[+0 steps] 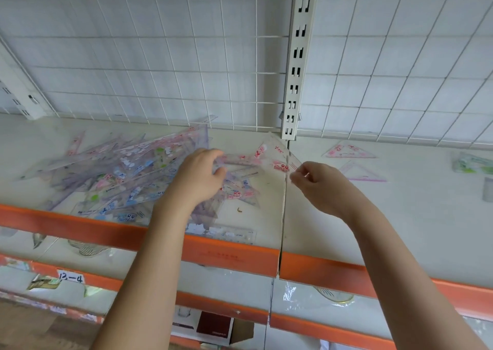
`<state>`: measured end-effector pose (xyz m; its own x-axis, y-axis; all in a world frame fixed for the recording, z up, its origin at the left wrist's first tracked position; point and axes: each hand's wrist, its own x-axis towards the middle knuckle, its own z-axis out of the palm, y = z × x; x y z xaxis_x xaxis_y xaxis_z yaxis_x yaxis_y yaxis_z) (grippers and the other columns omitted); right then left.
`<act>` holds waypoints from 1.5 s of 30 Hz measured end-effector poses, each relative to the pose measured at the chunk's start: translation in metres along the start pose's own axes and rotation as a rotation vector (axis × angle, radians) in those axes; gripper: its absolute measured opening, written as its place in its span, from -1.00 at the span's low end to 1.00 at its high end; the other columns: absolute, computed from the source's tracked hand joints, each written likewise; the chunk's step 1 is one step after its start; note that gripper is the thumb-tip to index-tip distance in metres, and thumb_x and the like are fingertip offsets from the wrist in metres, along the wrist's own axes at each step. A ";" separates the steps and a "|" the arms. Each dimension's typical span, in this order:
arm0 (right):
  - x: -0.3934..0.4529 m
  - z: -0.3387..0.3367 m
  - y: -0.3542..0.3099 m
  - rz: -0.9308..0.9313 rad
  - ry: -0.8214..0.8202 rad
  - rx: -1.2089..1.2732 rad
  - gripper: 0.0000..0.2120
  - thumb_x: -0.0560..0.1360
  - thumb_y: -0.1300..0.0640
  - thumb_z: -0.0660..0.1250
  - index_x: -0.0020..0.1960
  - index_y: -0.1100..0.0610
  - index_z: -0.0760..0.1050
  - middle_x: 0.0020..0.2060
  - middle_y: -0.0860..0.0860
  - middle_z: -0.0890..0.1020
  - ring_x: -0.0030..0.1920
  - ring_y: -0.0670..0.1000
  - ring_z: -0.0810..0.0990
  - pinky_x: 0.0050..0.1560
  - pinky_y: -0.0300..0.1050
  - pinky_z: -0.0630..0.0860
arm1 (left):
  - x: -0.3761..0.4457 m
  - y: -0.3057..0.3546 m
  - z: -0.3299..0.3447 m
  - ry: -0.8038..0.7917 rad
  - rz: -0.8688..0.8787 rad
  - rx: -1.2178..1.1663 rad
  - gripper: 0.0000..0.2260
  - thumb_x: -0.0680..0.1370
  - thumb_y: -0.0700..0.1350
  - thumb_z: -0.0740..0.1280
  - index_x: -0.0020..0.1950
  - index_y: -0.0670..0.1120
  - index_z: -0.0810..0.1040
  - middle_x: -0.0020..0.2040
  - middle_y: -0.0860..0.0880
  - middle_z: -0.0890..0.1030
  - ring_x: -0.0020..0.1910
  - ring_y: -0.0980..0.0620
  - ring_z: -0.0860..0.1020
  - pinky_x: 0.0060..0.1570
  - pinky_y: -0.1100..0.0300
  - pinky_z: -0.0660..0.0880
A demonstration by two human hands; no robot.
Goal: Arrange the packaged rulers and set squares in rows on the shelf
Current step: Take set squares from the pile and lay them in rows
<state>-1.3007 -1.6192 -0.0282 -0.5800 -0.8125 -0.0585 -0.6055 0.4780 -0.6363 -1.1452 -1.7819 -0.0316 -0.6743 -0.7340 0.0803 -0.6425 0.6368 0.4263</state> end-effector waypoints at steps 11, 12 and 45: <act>-0.014 -0.006 0.013 0.001 0.050 0.083 -0.76 0.57 0.00 0.20 -0.24 0.07 0.41 -0.45 -0.09 0.41 -0.41 -0.10 0.36 -0.41 -0.23 0.23 | 0.035 -0.015 0.003 -0.224 0.047 0.303 -0.50 0.55 -0.31 0.18 0.44 0.08 0.33 0.45 -0.02 0.33 0.35 -0.11 0.36 0.29 0.03 0.34; -0.015 -0.007 0.013 -0.003 0.049 0.091 -0.76 0.57 0.01 0.21 -0.23 0.07 0.41 -0.45 -0.09 0.40 -0.42 -0.10 0.36 -0.40 -0.23 0.23 | 0.033 -0.016 0.004 -0.190 0.050 0.308 -0.52 0.56 -0.29 0.17 0.41 0.10 0.36 0.42 -0.03 0.38 0.32 -0.12 0.39 0.30 0.03 0.32; -0.087 -0.123 0.163 0.061 0.418 0.235 -0.75 0.49 0.01 0.34 0.10 -0.16 0.33 -0.62 -0.11 0.31 -0.53 -0.13 0.32 -0.50 -0.33 0.26 | -0.020 0.194 0.099 0.374 0.525 -0.265 -0.63 0.56 -0.01 0.11 0.21 -0.12 0.58 -0.11 -0.08 0.57 -0.12 -0.19 0.49 -0.02 0.14 0.37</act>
<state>-1.4154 -1.4294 -0.0323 -0.8094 -0.5582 0.1824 -0.4515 0.3931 -0.8010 -1.2925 -1.6202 -0.0394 -0.6701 -0.4066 0.6210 -0.1231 0.8859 0.4472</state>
